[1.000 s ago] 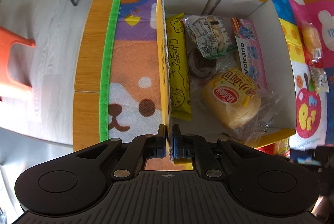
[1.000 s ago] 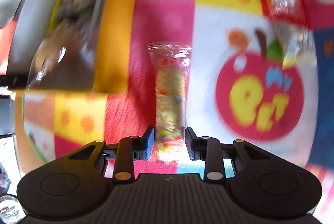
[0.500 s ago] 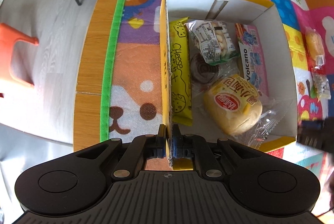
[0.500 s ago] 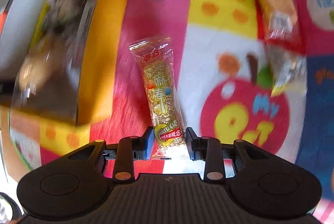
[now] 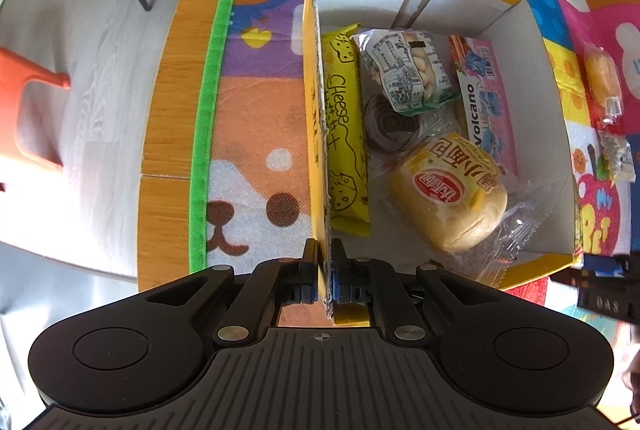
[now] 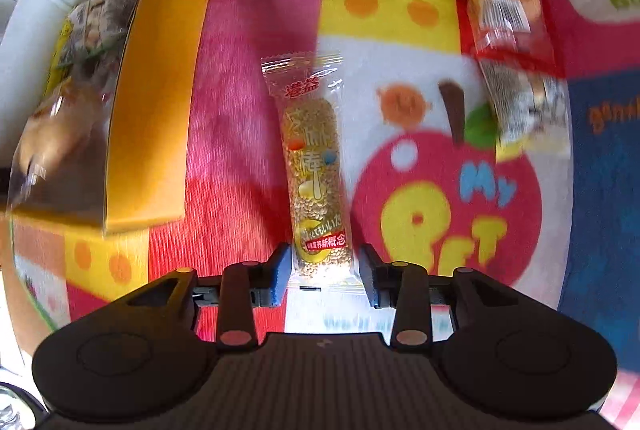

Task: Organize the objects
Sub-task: 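Close the right gripper on the cereal bar and lift it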

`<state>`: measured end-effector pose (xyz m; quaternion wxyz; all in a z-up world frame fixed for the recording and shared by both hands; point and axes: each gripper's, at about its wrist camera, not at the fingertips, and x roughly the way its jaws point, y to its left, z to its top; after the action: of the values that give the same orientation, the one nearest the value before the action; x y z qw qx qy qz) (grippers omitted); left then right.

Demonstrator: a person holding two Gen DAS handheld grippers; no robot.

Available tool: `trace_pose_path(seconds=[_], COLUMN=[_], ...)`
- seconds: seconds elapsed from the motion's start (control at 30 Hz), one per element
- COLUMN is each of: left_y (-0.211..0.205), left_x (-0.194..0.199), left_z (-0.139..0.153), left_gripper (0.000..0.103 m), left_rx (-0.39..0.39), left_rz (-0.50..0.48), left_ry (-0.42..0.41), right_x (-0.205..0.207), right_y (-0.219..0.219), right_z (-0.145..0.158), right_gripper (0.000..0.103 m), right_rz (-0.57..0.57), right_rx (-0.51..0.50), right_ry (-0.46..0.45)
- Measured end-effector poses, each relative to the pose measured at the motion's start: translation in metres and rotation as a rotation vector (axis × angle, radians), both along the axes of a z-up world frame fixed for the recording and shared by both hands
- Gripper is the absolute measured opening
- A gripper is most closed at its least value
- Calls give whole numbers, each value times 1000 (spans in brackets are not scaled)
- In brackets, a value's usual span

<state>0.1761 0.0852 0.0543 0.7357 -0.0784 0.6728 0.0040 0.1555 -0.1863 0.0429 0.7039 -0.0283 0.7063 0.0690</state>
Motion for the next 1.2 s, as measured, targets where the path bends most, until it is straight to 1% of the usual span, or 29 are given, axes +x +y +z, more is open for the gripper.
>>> trace_pose_path(seconds=[0.07,0.17,0.27,0.33,0.43,0.5,0.57,0.63,0.77,0.83,0.87,0.9,0.93,1.0,1.07,1.2], left_y=[1,2,0,0,0,0,0,-1,-3,-3,-3,-3,-3,-3,-8,-21], left_x=[0,1,2,3,4,3,3,3,5,5,5,6,7,10,16,26], left_z=[0,-1,-2,-2,-3,-3,-3,-3,-5,-6,-7,-7,-6,-5,-5,-3], left_gripper=[8,8,8,8,8,8,8,8,8,8,8,7,7,7,8,8], left_rx=[-8,-10,-3,-3,-4,-3,0,5,19,16,14,12,7,-13,-32,-30], left_rz=[0,4,-2,0,6,10,13,11,8,11,13,15,19,28,20,-37], left_ry=[2,8,11,13,14,14,15,16,18,19,20,20,17,13,10,-10], right_x=[-13,-30,-41,-45,-46,-28,-16,9,27,31,32,33,33,33,32,32], right_y=[-8,-21,-35,-36,-27,-15,-5,10,29,30,29,28,27,26,27,27], right_z=[2,2,6,15,29,35,29,17,0,0,-1,-1,0,2,4,5], right_gripper=[53,54,54,54,54,54,54,54,53,53,51,45,43,33,29,28], right_rz=[-18,-44,-58,-26,69,118,137,150,180,181,181,177,173,166,161,144], right_rx=[11,-9,-18,-26,-42,-50,-55,-49,-74,-57,-47,-30,-23,-21,-20,-31], right_ry=[1,8,-11,-52,-126,-146,-151,-143,-131,-131,-125,-118,-114,-110,-108,-90])
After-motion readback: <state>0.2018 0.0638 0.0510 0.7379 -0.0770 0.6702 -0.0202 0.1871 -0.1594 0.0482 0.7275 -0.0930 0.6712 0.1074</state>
